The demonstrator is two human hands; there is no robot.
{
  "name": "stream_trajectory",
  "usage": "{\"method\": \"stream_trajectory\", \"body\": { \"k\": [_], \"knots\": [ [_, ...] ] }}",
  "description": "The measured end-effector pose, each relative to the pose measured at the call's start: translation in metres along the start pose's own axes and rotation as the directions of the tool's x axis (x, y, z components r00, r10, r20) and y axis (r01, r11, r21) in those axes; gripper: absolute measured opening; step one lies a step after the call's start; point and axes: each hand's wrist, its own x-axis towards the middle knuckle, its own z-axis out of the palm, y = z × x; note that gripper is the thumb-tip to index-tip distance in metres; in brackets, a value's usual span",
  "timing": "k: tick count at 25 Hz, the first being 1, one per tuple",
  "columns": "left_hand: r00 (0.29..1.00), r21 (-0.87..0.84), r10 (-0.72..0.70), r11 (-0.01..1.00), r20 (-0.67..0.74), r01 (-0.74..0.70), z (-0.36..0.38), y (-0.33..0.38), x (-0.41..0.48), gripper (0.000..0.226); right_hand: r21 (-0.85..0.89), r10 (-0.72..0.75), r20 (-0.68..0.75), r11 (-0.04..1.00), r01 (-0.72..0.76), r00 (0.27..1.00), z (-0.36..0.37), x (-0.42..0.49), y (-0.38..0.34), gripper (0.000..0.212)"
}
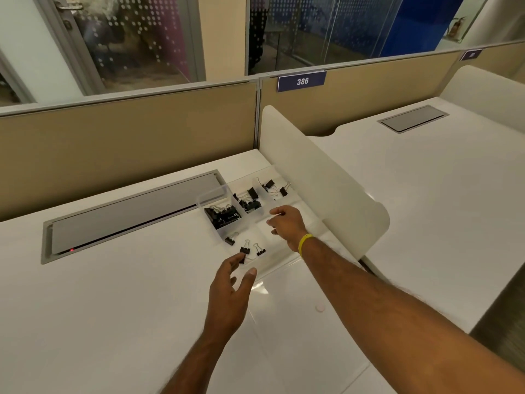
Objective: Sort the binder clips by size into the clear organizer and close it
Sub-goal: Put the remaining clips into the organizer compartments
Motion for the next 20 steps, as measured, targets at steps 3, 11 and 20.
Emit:
{"method": "stream_trajectory", "body": {
  "k": [3,11,20],
  "knots": [
    [1.000,0.026,-0.010,1.000,-0.003,0.010,0.001,-0.003,0.002,0.038,-0.346,-0.139,0.060,0.926,0.151,0.988,-0.001,0.013,0.005,0.026],
    [1.000,0.075,-0.009,0.997,-0.007,0.010,0.002,-0.002,0.008,0.034,-0.506,-0.354,0.169,0.770,0.389,0.920,-0.013,0.012,0.018,0.031],
    [0.978,0.539,0.155,0.816,0.141,-0.207,-0.012,-0.013,-0.018,0.074,-0.582,-0.571,0.240,0.563,0.587,0.785,-0.030,-0.060,0.056,0.052]
  ]
}}
